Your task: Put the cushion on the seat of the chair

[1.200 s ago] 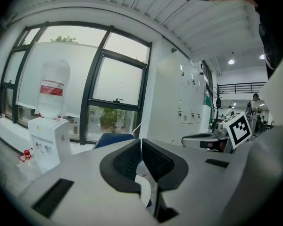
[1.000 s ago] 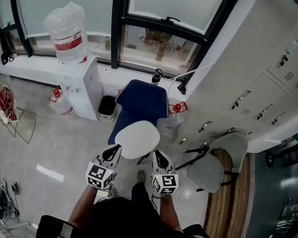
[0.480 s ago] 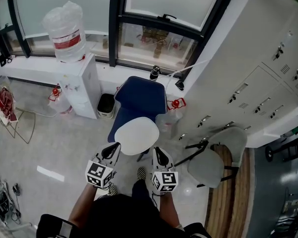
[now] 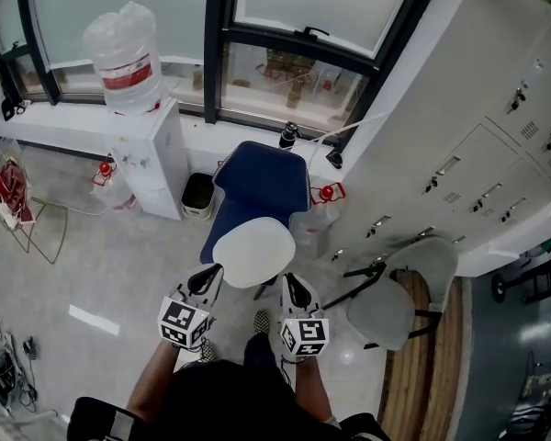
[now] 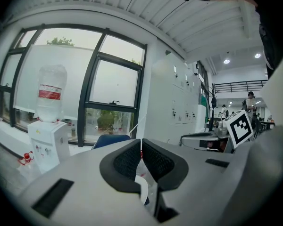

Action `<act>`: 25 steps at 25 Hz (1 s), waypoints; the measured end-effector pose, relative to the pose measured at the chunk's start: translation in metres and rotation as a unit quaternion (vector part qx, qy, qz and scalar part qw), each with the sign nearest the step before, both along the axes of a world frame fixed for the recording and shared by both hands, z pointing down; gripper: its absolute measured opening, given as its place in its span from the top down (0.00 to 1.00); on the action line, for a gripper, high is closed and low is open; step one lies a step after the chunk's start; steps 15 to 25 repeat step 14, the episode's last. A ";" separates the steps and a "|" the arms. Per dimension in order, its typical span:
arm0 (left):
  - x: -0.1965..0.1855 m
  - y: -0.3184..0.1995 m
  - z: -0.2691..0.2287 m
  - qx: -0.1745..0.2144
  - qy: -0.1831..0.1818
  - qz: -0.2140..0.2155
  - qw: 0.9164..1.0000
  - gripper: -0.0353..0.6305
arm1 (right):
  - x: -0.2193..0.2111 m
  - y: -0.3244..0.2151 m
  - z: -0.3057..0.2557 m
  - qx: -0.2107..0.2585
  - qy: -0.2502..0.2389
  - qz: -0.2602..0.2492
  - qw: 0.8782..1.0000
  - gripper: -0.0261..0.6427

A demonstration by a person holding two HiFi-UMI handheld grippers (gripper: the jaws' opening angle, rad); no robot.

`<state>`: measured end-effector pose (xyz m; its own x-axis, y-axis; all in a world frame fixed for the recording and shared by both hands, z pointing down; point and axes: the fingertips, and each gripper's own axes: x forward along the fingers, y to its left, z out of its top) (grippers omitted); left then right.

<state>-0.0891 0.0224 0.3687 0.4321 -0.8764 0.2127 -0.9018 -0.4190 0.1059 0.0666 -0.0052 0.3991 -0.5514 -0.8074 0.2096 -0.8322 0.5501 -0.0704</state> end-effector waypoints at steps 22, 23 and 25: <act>0.008 0.001 0.004 -0.004 0.000 0.003 1.000 0.91 | 0.007 0.003 0.005 -0.006 -0.003 -0.001 1.000 0.88; 0.008 0.001 0.004 -0.004 0.000 0.003 1.000 0.91 | 0.007 0.003 0.005 -0.006 -0.003 -0.001 1.000 0.88; 0.008 0.001 0.004 -0.004 0.000 0.003 1.000 0.91 | 0.007 0.003 0.005 -0.006 -0.003 -0.001 1.000 0.88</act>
